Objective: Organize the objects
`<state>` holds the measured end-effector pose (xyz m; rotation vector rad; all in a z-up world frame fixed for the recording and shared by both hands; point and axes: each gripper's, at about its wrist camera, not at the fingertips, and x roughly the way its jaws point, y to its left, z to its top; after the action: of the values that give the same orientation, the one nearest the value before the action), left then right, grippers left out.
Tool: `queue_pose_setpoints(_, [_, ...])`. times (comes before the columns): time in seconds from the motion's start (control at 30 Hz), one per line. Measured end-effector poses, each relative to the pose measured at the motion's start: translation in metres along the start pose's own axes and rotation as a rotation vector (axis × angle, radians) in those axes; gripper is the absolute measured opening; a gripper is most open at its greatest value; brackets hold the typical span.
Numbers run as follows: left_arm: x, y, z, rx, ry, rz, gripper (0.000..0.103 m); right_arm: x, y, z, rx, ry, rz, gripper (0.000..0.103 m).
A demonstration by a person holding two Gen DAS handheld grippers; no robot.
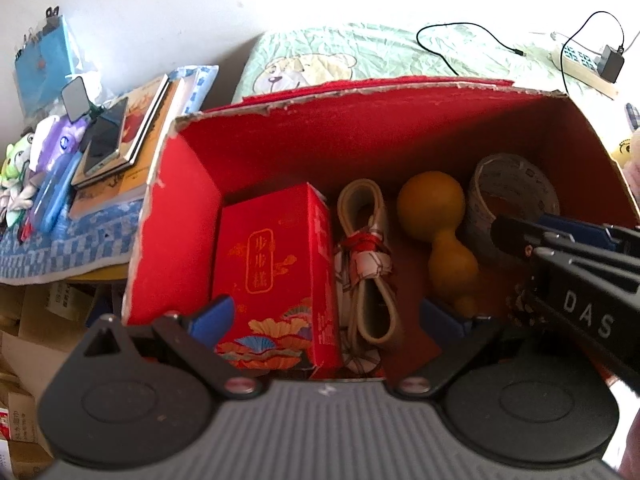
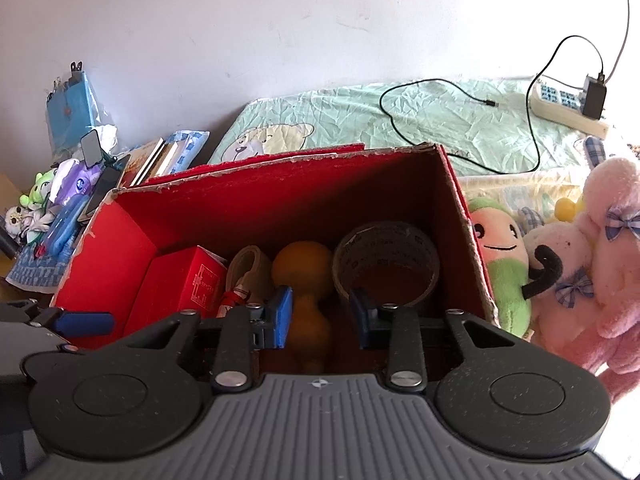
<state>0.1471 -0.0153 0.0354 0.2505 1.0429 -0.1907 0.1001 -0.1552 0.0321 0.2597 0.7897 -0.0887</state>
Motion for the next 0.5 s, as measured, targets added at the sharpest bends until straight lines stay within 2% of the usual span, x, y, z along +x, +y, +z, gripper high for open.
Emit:
queue_pose_setpoints(0.4, [-0.009, -0.005, -0.005, 0.017, -0.004, -0.009, 0.1, -0.018, -0.003, -0.01, 0.025, -0.058, -0.05, 0.031])
queue_pose_setpoints(0.5, [-0.009, -0.006, -0.006, 0.024, -0.002, 0.011, 0.1, -0.021, -0.005, -0.012, 0.04, -0.063, -0.068, 0.031])
